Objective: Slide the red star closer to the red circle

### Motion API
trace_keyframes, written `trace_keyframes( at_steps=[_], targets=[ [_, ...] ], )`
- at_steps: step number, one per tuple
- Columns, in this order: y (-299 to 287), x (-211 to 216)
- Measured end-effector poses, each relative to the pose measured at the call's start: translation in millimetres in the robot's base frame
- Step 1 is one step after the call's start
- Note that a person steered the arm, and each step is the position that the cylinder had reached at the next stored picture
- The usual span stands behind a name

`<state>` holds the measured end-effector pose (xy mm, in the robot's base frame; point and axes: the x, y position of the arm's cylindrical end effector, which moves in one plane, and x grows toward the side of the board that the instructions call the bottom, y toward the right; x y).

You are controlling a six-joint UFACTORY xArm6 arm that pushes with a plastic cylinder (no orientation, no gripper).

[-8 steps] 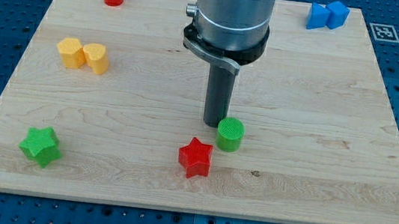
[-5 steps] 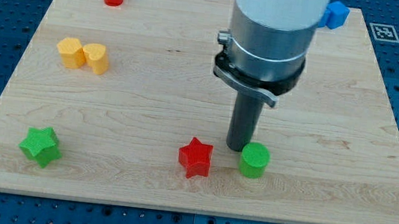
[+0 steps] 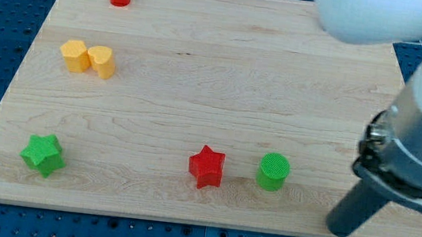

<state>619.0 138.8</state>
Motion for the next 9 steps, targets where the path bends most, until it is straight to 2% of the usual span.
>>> trace_keyframes(
  at_steps=[1, 2, 3, 5, 6, 8, 9],
  targets=[
    [-80.9, 0.1],
    [-108.0, 0.1],
    [-108.5, -0.7],
    [-159.8, -23.2],
    [-155.3, -30.2],
    [-103.7, -30.5],
    [-107.7, -38.8]
  ],
)
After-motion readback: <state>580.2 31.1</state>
